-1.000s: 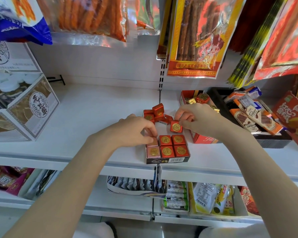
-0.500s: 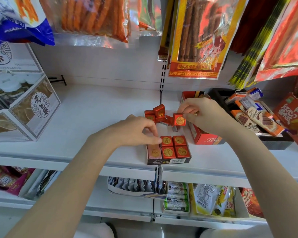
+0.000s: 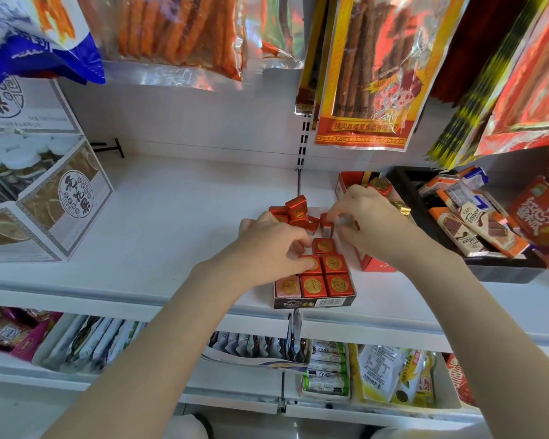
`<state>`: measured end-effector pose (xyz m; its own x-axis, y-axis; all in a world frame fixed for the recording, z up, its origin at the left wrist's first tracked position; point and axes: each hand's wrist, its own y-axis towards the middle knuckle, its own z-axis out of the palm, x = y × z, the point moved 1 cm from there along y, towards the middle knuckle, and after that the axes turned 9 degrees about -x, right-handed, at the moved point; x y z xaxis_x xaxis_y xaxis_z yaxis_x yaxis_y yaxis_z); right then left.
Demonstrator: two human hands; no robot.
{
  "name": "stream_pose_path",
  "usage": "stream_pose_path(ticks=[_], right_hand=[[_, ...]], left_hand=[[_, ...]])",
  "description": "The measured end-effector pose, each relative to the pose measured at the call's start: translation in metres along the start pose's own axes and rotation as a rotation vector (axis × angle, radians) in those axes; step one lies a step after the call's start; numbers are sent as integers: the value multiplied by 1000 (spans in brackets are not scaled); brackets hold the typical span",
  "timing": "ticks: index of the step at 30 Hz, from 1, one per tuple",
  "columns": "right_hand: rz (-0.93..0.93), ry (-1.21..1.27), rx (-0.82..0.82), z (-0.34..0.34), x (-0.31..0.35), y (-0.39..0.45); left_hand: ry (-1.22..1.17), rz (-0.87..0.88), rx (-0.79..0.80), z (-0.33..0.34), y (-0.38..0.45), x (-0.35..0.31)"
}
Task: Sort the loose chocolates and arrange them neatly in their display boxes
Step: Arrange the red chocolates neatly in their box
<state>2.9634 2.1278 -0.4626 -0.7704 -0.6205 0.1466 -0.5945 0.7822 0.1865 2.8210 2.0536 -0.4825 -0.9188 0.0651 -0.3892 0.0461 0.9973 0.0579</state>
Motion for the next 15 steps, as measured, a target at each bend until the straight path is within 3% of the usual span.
stream_pose_path(ticks=[5, 15], right_hand=[[-15, -2, 65, 8, 1, 1], [-3, 70, 12, 12, 0, 5]], left_hand=[[5, -2, 24, 0, -1, -1], [-11, -32, -16, 13, 6, -4]])
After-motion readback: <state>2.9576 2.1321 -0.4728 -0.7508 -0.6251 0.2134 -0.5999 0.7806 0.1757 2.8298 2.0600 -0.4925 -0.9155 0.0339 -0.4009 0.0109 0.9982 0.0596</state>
